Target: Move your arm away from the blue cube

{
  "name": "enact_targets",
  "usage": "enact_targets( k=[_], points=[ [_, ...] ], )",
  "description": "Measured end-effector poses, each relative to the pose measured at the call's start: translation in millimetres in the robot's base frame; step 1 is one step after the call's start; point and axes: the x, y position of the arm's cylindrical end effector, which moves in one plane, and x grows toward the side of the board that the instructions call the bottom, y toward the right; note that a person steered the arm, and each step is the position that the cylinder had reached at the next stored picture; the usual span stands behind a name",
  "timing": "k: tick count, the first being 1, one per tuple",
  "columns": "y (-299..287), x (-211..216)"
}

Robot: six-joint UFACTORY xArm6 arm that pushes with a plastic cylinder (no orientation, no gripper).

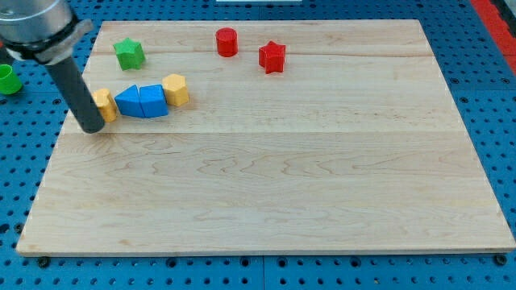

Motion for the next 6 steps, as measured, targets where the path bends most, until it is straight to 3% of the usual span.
enact_targets(
  k=[2, 4, 6],
  points=[
    [52, -17],
    [35, -30],
    [80, -57]
  ],
)
